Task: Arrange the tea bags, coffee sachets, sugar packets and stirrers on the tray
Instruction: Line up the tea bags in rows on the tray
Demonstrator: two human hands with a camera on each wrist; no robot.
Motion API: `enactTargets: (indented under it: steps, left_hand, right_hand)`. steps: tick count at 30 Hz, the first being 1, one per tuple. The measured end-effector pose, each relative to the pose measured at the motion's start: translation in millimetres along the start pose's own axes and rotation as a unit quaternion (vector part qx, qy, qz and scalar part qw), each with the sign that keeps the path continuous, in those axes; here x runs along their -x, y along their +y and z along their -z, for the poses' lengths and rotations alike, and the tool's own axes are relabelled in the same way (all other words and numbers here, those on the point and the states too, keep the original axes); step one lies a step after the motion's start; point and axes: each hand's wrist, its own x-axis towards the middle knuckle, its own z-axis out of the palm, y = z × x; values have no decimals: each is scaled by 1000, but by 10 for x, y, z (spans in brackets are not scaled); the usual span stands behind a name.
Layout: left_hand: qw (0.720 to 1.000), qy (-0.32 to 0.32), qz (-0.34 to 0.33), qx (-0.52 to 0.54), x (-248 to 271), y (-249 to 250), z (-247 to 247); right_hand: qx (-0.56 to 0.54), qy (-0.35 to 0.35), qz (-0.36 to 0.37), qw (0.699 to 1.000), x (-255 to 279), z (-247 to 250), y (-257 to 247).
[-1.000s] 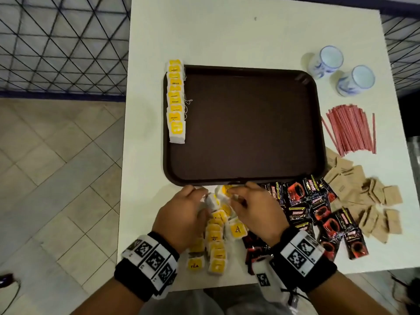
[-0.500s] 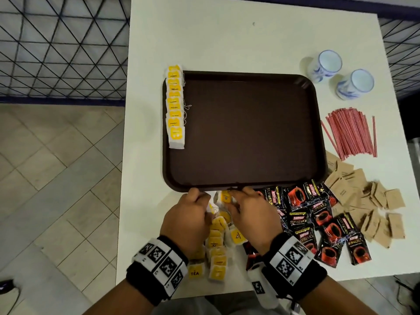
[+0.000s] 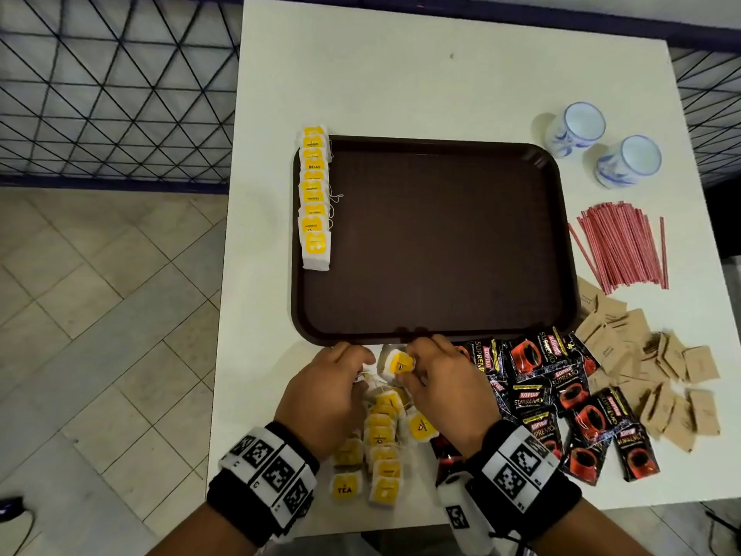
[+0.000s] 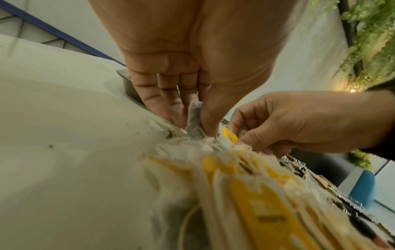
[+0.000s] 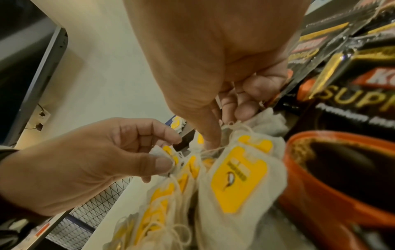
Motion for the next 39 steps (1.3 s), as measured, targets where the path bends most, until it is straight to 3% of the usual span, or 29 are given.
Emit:
enactTargets:
  steps: [9, 15, 23, 28, 32, 39]
  left_hand:
    - [983, 71, -7, 168, -20, -33, 184]
    - [964, 90, 25, 250, -89, -43, 263]
    - [952, 114, 48, 281, -107, -99, 256]
    - [942, 124, 18, 312, -155, -96, 381]
    - [948, 130, -18, 289, -178, -136, 518]
    - [957, 167, 23, 235, -261, -239, 711]
  right_hand:
    - [-195, 6, 72, 978, -3, 87, 57]
    - [-294, 10, 40, 955, -86, 256, 18]
    - [-319, 6, 34, 947, -267, 410, -78]
    - [-322, -2, 46, 946, -527, 503, -230]
    - [-307, -13, 66, 949, -791, 489, -369]
    - [-300, -76, 73, 948, -1229, 438, -646]
